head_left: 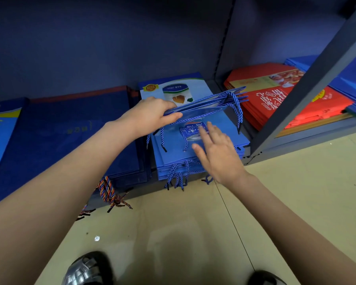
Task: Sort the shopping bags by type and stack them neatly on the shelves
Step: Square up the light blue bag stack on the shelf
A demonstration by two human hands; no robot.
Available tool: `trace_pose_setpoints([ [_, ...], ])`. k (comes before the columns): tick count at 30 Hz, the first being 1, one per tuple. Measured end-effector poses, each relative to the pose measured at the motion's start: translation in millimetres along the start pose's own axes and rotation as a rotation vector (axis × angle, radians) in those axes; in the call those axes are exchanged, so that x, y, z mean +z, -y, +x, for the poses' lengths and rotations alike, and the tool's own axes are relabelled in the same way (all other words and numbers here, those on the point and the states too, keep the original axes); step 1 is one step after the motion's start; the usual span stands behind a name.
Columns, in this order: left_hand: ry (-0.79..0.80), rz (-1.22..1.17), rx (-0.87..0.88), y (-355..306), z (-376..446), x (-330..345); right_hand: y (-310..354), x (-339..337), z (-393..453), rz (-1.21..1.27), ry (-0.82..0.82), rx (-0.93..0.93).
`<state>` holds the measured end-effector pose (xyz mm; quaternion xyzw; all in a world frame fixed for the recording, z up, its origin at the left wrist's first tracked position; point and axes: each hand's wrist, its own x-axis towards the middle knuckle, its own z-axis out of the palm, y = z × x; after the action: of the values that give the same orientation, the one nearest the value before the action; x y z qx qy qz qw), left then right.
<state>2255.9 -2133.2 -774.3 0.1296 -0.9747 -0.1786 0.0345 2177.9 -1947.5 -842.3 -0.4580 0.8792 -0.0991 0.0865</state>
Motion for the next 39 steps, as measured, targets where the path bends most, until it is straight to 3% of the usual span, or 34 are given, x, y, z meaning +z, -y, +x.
trace_pose_setpoints([
  [3, 0.009, 0.007, 0.010, -0.3, 0.9, 0.9, 16.9, 5.3, -15.0, -0.008, 0.136, -0.214],
  [5, 0.005, 0.016, 0.012, -1.8, 0.1, 2.0, 20.1, 13.5, -9.1, -0.072, 0.238, -0.180],
  [10, 0.013, 0.032, 0.014, -4.3, -4.8, 4.3, 15.1, 14.3, -2.5, 0.003, 0.214, -0.158],
  [12, 0.042, 0.048, 0.005, -6.1, -4.9, 4.7, 4.0, 7.5, -18.3, 0.072, 0.023, -0.182],
  [15, 0.105, 0.085, -0.023, -11.6, -7.0, 10.3, -20.3, -11.0, -41.8, 0.110, -0.433, -0.259],
  [18, 0.150, 0.154, -0.011, -19.1, -12.6, 26.1, -38.5, -30.9, -38.8, 0.085, -0.624, -0.206],
  [20, 0.161, 0.156, -0.010, -22.3, -17.5, 37.2, -42.8, -34.5, -24.3, 0.030, -0.554, -0.118],
  [23, 0.156, 0.144, -0.059, -25.9, -26.1, 53.2, -48.3, -30.3, -5.2, 0.025, -0.143, 0.120],
  [25, 0.151, 0.152, -0.161, -28.0, -31.1, 61.3, -55.0, -27.3, 2.6, 0.167, 0.030, 0.228],
  [29, 0.284, -0.006, -0.426, -29.1, -38.4, 66.8, -66.9, -29.8, 7.4, 0.280, 0.085, 0.206],
  [39, 0.370, 0.046, -0.574, -37.9, -29.6, 60.1, -75.9, -48.8, 23.1, 0.175, 0.199, 0.176],
])
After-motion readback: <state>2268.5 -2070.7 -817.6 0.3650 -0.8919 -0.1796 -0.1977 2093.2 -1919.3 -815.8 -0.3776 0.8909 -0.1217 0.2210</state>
